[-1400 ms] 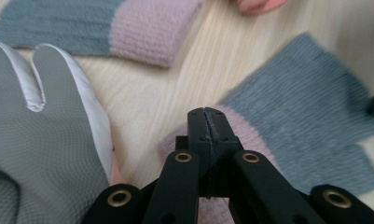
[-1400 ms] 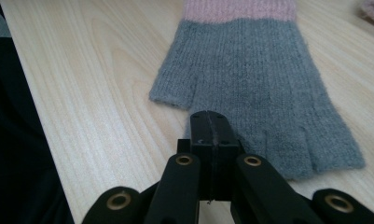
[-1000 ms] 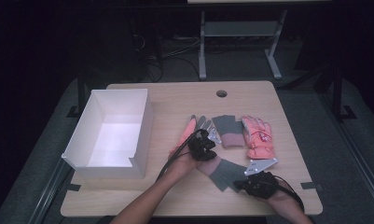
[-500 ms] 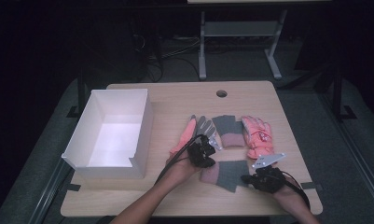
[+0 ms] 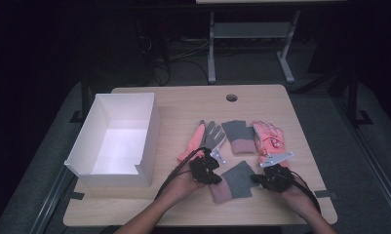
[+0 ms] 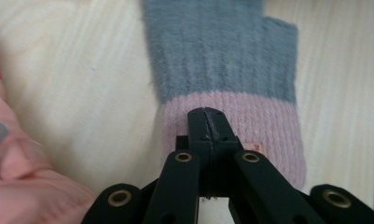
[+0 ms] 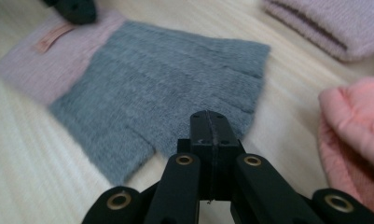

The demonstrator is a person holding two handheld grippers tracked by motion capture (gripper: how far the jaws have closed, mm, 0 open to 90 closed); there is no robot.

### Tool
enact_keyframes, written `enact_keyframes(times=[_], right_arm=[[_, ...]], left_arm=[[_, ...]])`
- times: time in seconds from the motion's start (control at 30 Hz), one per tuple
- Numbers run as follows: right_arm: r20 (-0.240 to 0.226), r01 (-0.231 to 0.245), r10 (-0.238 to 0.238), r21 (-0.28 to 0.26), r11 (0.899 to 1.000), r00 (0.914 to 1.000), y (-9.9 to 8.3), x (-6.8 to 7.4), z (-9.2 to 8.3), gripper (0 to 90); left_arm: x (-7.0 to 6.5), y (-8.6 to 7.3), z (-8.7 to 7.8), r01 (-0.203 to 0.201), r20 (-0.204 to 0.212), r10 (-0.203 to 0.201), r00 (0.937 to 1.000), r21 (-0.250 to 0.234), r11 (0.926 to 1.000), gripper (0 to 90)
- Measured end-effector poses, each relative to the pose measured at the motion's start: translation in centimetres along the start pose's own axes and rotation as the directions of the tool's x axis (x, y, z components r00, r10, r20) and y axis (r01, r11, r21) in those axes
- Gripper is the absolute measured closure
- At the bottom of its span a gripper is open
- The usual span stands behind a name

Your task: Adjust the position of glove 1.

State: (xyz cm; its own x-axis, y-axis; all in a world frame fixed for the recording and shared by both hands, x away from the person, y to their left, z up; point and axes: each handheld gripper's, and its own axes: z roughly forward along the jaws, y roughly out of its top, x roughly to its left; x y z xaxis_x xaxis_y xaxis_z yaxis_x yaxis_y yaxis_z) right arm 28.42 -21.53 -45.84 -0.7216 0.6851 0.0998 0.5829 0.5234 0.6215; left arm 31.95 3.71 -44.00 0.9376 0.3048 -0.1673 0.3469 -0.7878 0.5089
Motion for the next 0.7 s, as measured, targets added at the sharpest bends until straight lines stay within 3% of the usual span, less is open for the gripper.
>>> enact_keyframes(times=[0.2, 0.5, 0.63, 0.7], right_arm=[[0.016, 0.014, -0.014, -0.001, 1.000, 0.9998, 1.2, -0.1, 0.9, 90.0], [0.041, 0.034, -0.034, -0.004, 0.999, 0.9986, 3.0, 0.2, 2.3, 90.0], [0.008, 0.025, -0.025, -0.045, 0.999, 0.9997, 3.0, 0.8, 1.3, 90.0], [-0.025, 0.038, -0.039, -0.047, 0.998, 0.9989, 2.4, 2.4, 0.7, 90.0]], left_arm=[[-0.4, -0.9, -0.3, 0.011, 0.052, -0.011, 0.9986, -0.002, 0.9999, 89.8], [-1.3, -1.6, -0.2, 0.025, 0.098, -0.022, 0.9949, -0.025, 0.9994, 89.8], [-1.3, -1.7, -0.7, 0.036, 0.098, -0.031, 0.9947, -0.053, 0.9980, 89.8], [-1.1, -1.9, -1.0, 0.046, 0.086, -0.041, 0.9955, -0.060, 0.9971, 89.8]])
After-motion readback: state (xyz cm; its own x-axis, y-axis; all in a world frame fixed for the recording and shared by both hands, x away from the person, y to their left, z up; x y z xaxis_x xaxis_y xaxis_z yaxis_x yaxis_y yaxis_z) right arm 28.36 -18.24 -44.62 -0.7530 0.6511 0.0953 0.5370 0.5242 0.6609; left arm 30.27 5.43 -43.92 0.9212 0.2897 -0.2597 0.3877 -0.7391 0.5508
